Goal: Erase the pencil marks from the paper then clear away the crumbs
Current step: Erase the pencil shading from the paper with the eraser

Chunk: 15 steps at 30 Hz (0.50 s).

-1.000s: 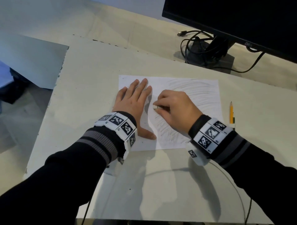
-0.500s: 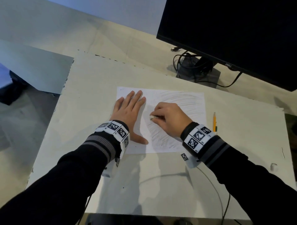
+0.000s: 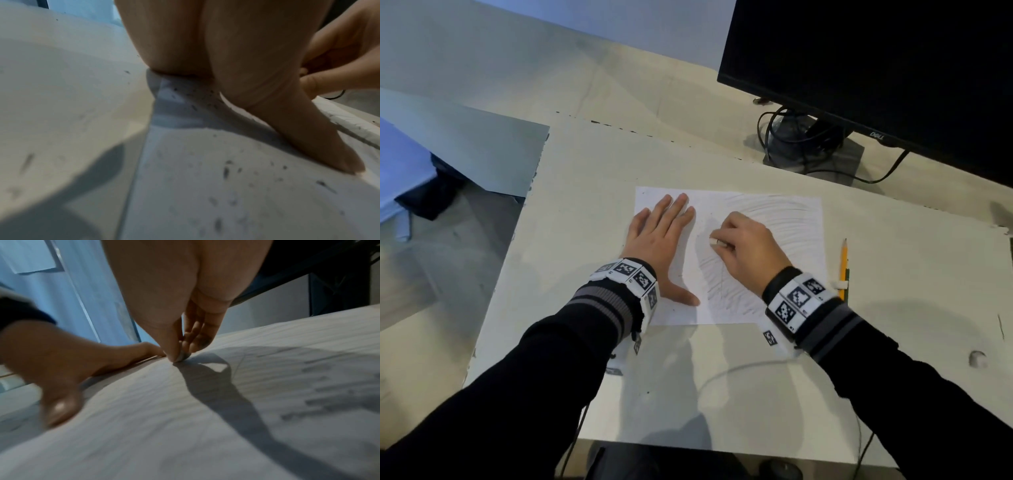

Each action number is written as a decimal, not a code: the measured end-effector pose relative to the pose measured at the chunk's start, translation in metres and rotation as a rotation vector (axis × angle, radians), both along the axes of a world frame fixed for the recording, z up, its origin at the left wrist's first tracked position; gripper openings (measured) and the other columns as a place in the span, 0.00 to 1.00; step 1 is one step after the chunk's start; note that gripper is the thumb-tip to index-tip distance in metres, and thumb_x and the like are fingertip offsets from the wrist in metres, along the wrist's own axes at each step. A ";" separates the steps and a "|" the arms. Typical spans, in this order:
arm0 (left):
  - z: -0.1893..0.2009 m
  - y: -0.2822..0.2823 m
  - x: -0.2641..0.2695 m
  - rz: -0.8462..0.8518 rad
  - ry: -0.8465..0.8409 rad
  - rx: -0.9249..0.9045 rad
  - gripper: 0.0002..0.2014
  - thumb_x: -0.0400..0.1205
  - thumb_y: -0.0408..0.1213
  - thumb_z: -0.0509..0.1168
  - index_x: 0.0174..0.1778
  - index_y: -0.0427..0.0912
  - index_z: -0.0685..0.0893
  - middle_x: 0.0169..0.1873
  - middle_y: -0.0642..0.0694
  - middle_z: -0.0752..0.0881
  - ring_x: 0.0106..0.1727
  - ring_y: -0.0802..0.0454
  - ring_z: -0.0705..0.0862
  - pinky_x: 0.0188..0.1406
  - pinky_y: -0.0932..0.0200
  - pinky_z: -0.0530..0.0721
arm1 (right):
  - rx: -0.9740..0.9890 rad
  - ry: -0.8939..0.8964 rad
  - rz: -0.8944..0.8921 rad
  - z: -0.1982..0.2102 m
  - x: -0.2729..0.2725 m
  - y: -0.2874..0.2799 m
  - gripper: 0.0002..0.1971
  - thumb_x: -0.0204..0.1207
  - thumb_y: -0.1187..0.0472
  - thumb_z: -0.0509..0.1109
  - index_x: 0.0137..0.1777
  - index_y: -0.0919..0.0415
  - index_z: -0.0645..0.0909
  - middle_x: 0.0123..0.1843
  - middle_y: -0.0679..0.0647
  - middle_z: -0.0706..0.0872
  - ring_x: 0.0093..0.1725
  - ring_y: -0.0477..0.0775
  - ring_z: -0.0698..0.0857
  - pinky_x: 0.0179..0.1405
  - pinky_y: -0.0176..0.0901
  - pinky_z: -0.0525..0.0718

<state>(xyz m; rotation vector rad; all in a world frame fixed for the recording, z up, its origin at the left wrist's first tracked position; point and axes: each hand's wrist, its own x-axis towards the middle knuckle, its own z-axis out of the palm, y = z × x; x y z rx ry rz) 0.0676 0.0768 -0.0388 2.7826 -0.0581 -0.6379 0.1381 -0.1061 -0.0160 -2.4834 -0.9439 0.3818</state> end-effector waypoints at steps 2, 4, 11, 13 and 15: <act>0.000 0.000 0.000 0.002 0.007 -0.007 0.77 0.52 0.80 0.71 0.85 0.48 0.32 0.83 0.53 0.25 0.83 0.51 0.25 0.82 0.46 0.28 | 0.029 0.058 0.060 0.001 -0.010 -0.005 0.06 0.75 0.66 0.76 0.50 0.65 0.90 0.43 0.53 0.82 0.38 0.51 0.81 0.42 0.44 0.84; -0.001 0.001 0.001 0.008 0.009 -0.011 0.77 0.52 0.81 0.71 0.85 0.48 0.32 0.82 0.53 0.24 0.83 0.51 0.24 0.82 0.46 0.28 | -0.005 0.075 0.046 0.003 -0.004 -0.005 0.06 0.76 0.62 0.76 0.51 0.61 0.91 0.43 0.51 0.83 0.38 0.50 0.81 0.41 0.46 0.84; -0.001 0.000 0.001 0.001 0.021 -0.025 0.77 0.53 0.80 0.71 0.85 0.48 0.31 0.81 0.53 0.23 0.82 0.51 0.23 0.82 0.45 0.28 | 0.039 0.065 -0.018 0.002 -0.022 0.006 0.06 0.75 0.67 0.77 0.51 0.66 0.90 0.45 0.54 0.82 0.35 0.48 0.80 0.40 0.38 0.81; -0.001 0.000 0.001 0.000 0.017 -0.024 0.77 0.53 0.80 0.71 0.85 0.47 0.32 0.82 0.52 0.24 0.83 0.51 0.24 0.81 0.45 0.28 | 0.027 0.110 0.009 0.005 -0.025 0.003 0.06 0.74 0.67 0.77 0.50 0.66 0.90 0.44 0.54 0.82 0.35 0.46 0.78 0.40 0.37 0.80; 0.000 0.001 0.000 0.001 0.019 -0.022 0.77 0.53 0.80 0.71 0.85 0.47 0.32 0.82 0.52 0.24 0.83 0.50 0.24 0.81 0.45 0.28 | 0.018 0.091 -0.049 0.005 -0.012 0.003 0.06 0.75 0.65 0.77 0.50 0.65 0.91 0.43 0.53 0.82 0.38 0.45 0.77 0.42 0.40 0.82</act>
